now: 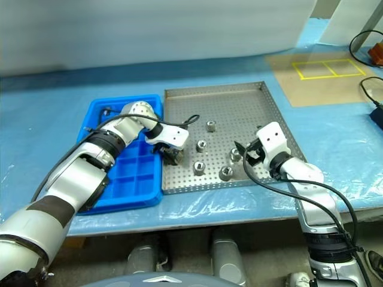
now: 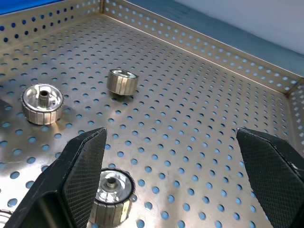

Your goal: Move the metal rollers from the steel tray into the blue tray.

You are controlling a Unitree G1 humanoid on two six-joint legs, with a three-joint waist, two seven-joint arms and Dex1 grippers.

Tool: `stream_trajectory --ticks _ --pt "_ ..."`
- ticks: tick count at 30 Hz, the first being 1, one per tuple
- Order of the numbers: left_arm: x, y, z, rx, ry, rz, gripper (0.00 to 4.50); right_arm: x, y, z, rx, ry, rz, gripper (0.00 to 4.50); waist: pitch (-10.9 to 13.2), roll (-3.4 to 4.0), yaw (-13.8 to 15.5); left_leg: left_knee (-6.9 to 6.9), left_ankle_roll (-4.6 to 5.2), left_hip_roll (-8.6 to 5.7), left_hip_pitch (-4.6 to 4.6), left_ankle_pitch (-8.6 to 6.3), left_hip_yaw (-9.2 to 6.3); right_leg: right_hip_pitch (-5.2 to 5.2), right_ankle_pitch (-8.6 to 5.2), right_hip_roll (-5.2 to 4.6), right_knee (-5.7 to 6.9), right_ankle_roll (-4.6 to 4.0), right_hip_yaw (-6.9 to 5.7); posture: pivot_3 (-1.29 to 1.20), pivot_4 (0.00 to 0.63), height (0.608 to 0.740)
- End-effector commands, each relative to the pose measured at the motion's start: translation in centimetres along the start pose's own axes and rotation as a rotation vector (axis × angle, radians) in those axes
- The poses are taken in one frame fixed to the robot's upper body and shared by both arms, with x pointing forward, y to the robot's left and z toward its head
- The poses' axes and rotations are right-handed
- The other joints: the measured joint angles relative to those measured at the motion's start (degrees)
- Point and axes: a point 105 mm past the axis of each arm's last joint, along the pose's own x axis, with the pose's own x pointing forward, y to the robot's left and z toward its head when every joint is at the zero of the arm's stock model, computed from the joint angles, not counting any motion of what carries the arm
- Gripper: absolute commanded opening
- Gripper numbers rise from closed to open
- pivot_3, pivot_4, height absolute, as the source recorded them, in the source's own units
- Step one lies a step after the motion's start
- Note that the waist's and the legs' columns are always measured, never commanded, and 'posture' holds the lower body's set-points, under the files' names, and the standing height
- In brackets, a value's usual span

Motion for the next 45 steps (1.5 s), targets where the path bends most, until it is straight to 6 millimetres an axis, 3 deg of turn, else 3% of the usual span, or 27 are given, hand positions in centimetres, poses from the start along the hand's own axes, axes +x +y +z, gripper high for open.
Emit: stream_trajectory --ticks 1,4,12,21,27,32,37,45 --pt "-3.3 0.7 3.0 0.042 -0.182 0.081 2.21 -0.1 2.2 3.1 0.023 -0.097 0.147 4.50 0.03 -0.03 0.16 -0.10 0.06 0.01 -0.16 0.03 0.01 -0.15 0.01 0.00 -0.03 -0.03 -0.02 -0.40 0.150 0.740" --pt "-5.4 1.1 4.0 0.068 -0.272 0.192 2.21 -0.1 3.2 4.5 0.032 -0.123 0.240 4.50 0.06 -0.01 0.34 -0.13 0.17 0.03 -0.40 0.10 0.02 -0.38 0.02 0.00 -0.02 -0.06 -0.06 -0.36 0.150 0.740" --pt "-10.3 -2.3 3.4 -0.033 -0.381 0.363 2.21 1.1 7.9 8.1 -0.020 -0.188 0.580 4.50 0.11 0.07 1.49 -0.34 -0.22 0.09 0.03 0.13 0.09 -0.24 -0.02 0.01 0.12 -0.12 -0.03 -0.19 0.150 0.740" --pt "-12.6 -5.2 0.4 -0.288 -0.347 0.643 2.21 4.0 10.2 9.7 -0.083 -0.234 0.787 4.50 0.13 0.10 6.02 -0.46 -0.40 0.16 0.06 0.23 0.08 -0.27 -0.05 0.01 0.17 -0.17 -0.04 0.06 0.150 0.740" --pt "-14.3 -7.8 -4.2 -0.569 -0.296 0.903 2.21 6.4 11.2 11.8 -0.088 -0.323 0.823 4.50 0.13 0.09 7.78 -0.53 -0.46 0.20 0.04 0.26 0.07 -0.35 -0.10 0.01 0.20 -0.26 -0.08 0.17 0.150 0.740" --pt "-14.3 -11.4 -5.7 -0.696 -0.310 0.950 2.21 7.0 13.2 11.9 -0.066 -0.341 0.918 4.50 0.12 0.01 9.03 -0.56 -0.48 0.19 -0.01 0.28 0.03 -0.36 -0.10 0.01 0.18 -0.25 -0.10 0.24 0.150 0.740" --pt "-13.4 -13.3 -7.0 -0.767 -0.270 0.952 2.21 7.1 14.3 11.8 -0.061 -0.346 0.965 4.50 0.14 -0.02 10.93 -0.61 -0.53 0.22 -0.02 0.31 -0.03 -0.40 -0.11 0.02 0.22 -0.25 -0.17 0.28 0.150 0.740" --pt "-12.1 -13.6 -8.4 -0.830 -0.237 0.985 2.21 7.2 14.4 11.5 -0.079 -0.336 0.973 4.50 0.14 -0.06 12.42 -0.62 -0.55 0.23 0.04 0.31 -0.04 -0.35 -0.13 0.02 0.23 -0.22 -0.15 0.27 0.150 0.740"
